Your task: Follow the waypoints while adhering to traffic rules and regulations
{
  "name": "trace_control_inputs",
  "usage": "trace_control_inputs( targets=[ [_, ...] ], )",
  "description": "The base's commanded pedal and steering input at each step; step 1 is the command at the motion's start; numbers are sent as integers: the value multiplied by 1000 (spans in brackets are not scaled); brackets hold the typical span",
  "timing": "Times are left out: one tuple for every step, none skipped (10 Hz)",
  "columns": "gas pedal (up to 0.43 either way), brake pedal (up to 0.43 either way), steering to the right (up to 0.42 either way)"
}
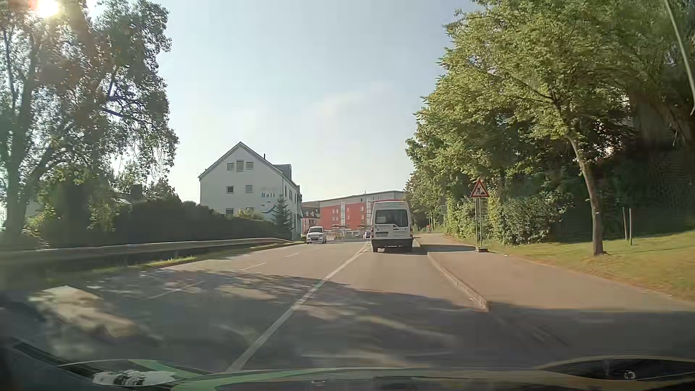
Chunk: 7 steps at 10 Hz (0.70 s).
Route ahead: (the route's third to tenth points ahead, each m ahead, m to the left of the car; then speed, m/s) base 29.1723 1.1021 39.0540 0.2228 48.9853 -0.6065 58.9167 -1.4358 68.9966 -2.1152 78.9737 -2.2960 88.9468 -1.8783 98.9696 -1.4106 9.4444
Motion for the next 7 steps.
trace_control_inputs(
  targets=[
    [0, 0, 25],
    [0, 0, 25],
    [0, 0, 25],
    [0, 0, 25],
    [0, 0, 25],
    [0, 0, 25],
    [0, 0, 24]
  ],
)
